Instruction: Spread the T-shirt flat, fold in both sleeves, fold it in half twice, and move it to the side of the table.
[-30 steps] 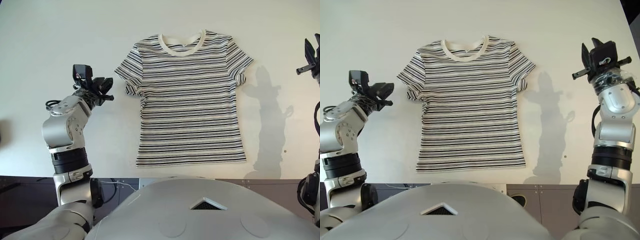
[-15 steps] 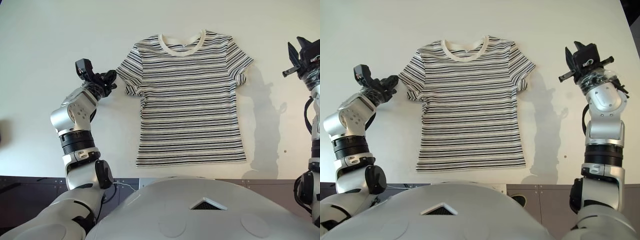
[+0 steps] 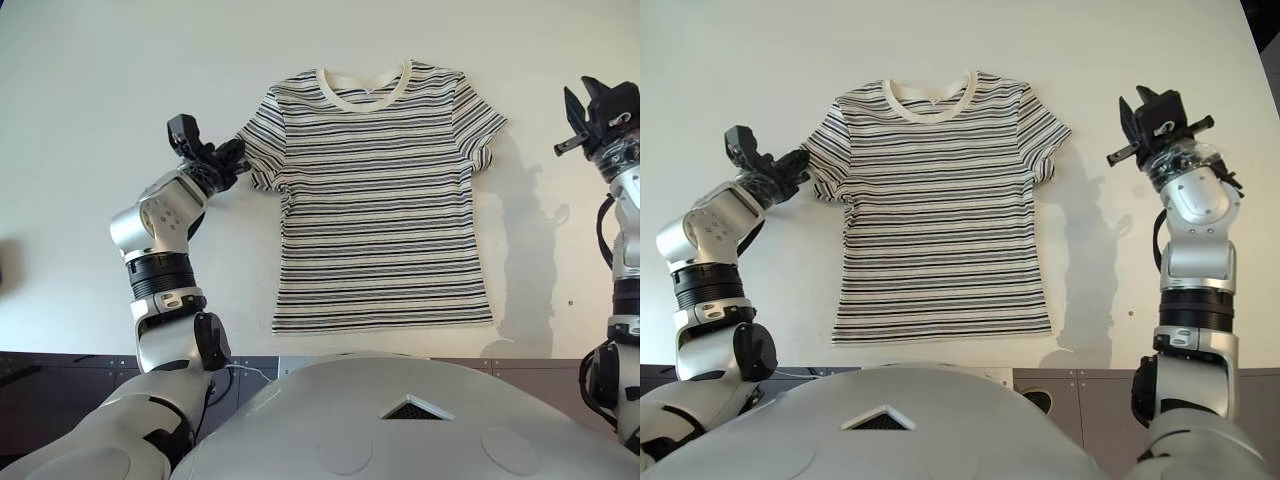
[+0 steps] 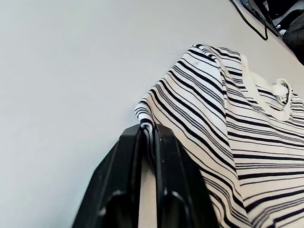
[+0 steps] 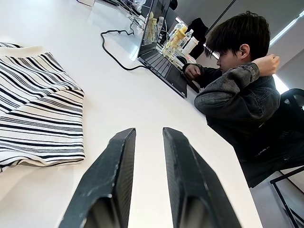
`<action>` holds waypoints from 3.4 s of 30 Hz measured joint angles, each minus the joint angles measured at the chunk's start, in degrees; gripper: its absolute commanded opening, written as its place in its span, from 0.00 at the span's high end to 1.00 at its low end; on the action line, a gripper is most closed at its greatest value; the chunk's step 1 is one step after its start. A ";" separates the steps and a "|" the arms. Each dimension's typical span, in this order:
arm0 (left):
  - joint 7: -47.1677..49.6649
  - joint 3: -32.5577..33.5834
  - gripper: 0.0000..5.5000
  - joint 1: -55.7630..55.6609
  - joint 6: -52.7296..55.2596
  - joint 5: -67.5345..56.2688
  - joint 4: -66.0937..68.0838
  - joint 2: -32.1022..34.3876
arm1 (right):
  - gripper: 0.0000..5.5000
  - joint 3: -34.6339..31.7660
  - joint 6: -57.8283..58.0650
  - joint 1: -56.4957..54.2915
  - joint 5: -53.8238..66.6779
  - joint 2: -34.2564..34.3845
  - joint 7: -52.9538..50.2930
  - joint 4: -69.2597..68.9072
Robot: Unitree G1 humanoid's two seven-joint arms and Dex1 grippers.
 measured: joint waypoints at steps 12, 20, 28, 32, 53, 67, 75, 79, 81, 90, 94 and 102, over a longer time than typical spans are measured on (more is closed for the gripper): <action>1.45 -0.15 0.98 0.00 -1.94 1.24 0.50 1.13 | 0.81 0.36 -0.02 0.04 -0.97 0.90 -0.77 -0.01; 4.56 -1.06 0.98 -3.56 2.34 -0.58 -7.59 -0.58 | 0.81 0.75 -0.02 0.47 -1.95 1.68 -1.38 -0.46; 7.75 -4.95 0.98 -6.67 8.10 -1.14 -13.37 -3.28 | 0.81 1.08 -0.01 2.03 -2.06 2.45 -2.73 -1.43; 9.11 -7.99 0.98 -10.46 8.61 1.28 -8.35 -4.79 | 0.81 1.67 0.02 2.28 -2.30 3.52 -3.64 -1.76; 5.77 -18.24 0.71 -16.38 0.84 9.76 -4.86 -7.79 | 0.81 1.22 12.80 1.11 5.10 8.35 0.40 -1.71; 2.70 -25.72 0.71 -3.34 -4.38 16.18 -16.45 -3.80 | 0.81 -7.42 40.63 -19.97 20.12 13.12 5.01 23.29; 2.47 -26.56 0.70 -2.97 -4.17 16.38 -16.45 -4.10 | 0.85 -10.82 40.86 -23.03 22.52 13.98 4.05 28.79; 2.45 -26.74 0.70 -2.98 -4.12 16.99 -16.31 -4.11 | 0.98 -11.24 39.46 -23.25 22.69 14.22 4.12 30.33; 2.45 -26.76 0.70 -2.98 -4.08 17.32 -16.26 -4.18 | 0.98 -11.20 38.62 -23.27 22.66 14.56 4.18 30.71; 1.95 -26.75 0.70 -2.99 -4.03 17.51 -15.18 -4.57 | 0.98 -10.04 36.49 -22.58 22.67 15.58 4.89 24.53; 2.04 -26.73 0.70 -2.99 -4.03 17.73 -15.16 -4.66 | 0.98 -7.59 38.91 -20.69 22.72 16.43 4.92 15.21; 2.58 -26.72 0.70 -2.93 -4.03 18.29 -15.18 -4.92 | 0.98 -1.87 45.07 -18.26 22.68 18.01 5.11 2.90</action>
